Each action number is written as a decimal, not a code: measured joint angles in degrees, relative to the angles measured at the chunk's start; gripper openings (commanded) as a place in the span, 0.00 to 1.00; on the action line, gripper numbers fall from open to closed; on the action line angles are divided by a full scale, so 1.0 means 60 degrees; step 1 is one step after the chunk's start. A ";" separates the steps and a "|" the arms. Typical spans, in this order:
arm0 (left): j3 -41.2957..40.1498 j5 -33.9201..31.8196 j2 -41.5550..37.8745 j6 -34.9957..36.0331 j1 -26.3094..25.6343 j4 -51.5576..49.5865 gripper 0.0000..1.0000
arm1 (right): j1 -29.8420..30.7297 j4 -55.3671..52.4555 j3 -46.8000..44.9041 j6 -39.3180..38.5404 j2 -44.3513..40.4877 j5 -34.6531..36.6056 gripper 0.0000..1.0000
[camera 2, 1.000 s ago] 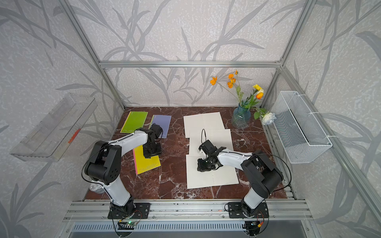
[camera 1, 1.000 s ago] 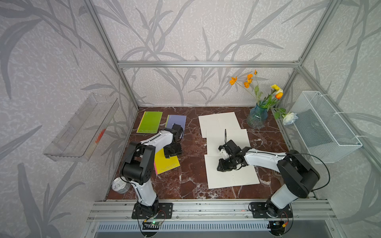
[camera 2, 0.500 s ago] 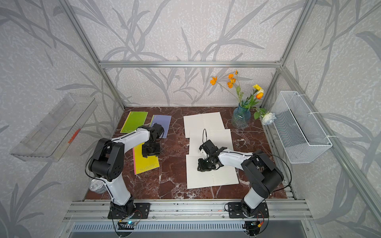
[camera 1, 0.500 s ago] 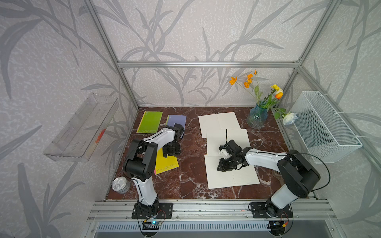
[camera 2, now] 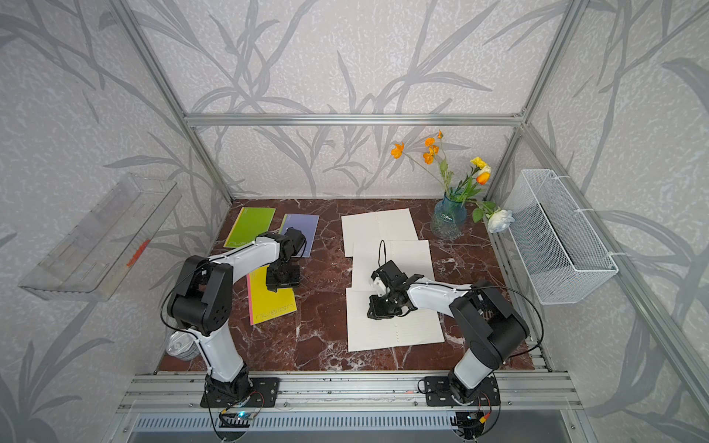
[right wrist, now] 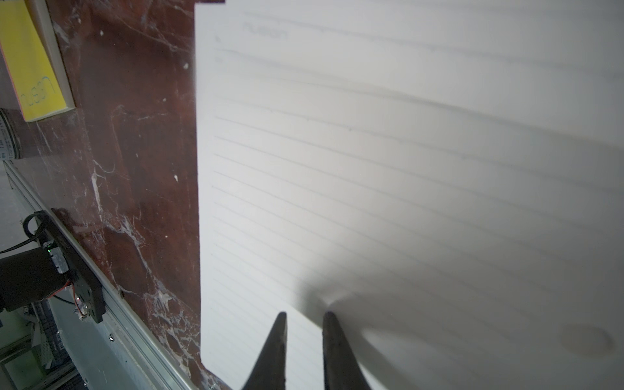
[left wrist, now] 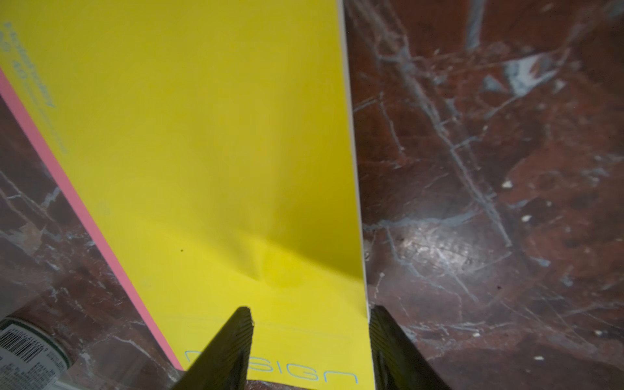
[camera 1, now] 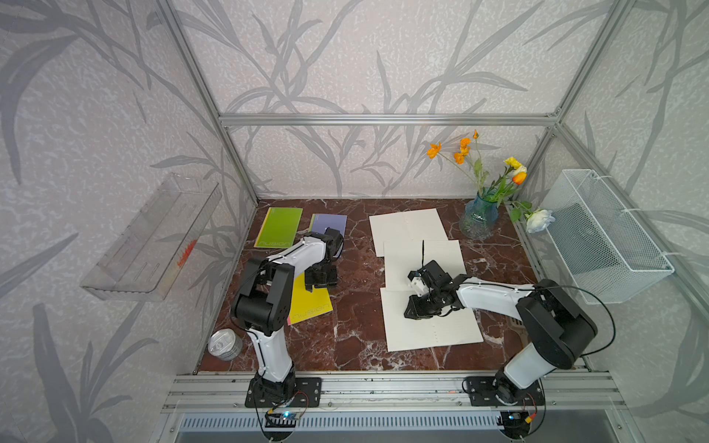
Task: Close the notebook
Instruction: Move the notebook to the center of the board.
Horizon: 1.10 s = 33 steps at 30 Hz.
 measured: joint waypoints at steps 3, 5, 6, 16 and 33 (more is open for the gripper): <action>-0.0040 0.0113 0.0004 0.0000 -0.0004 0.0047 0.58 | -0.0007 0.0000 -0.0004 0.0000 0.0000 -0.0004 0.22; -0.0040 0.0124 0.0011 0.0000 -0.0011 0.0058 0.58 | -0.0007 0.0000 -0.0004 0.0000 0.0000 -0.0004 0.22; -0.0040 0.0120 0.0022 0.0000 -0.0015 0.0062 0.58 | -0.0011 0.0000 -0.0004 0.0000 0.0000 -0.0004 0.22; -0.0040 -0.0240 0.0390 0.0000 -0.0062 -0.0335 0.58 | -0.0026 0.0000 -0.0007 -0.0022 0.0000 -0.0015 0.22; 0.0106 -0.0874 0.0583 0.0776 0.0597 -0.0721 0.58 | -0.0069 -0.0208 0.0022 -0.0175 -0.0007 0.0047 0.22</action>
